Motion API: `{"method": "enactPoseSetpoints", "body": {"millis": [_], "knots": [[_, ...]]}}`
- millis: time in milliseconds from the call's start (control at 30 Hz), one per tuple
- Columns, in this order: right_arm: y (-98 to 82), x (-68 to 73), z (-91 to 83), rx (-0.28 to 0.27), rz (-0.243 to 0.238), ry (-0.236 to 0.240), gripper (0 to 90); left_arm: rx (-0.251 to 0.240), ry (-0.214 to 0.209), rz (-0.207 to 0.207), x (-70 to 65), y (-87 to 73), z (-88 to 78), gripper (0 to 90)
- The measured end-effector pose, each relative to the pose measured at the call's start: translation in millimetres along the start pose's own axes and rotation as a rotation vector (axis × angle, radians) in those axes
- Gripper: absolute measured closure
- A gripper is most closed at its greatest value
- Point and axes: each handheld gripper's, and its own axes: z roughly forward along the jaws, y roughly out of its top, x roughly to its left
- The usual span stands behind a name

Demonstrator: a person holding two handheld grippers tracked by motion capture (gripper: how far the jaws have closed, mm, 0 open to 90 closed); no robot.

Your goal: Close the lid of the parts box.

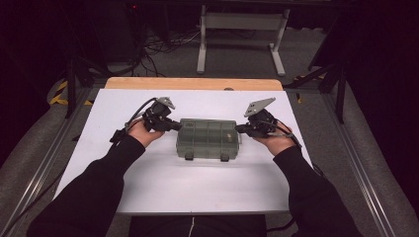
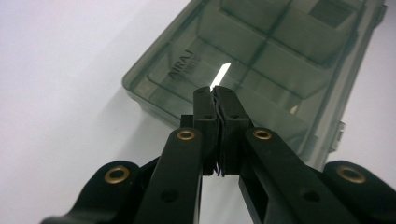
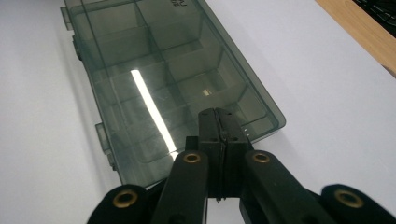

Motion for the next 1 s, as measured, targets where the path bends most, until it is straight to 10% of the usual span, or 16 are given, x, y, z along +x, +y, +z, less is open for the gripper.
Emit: {"method": "enactPoseSetpoints", "body": {"millis": [1000], "knots": [[-16.5,29.7,9.8,0.034,-0.008,0.056,90.0,0.032,-0.078,0.066,-31.5,-12.1,3.0,88.4]]}}
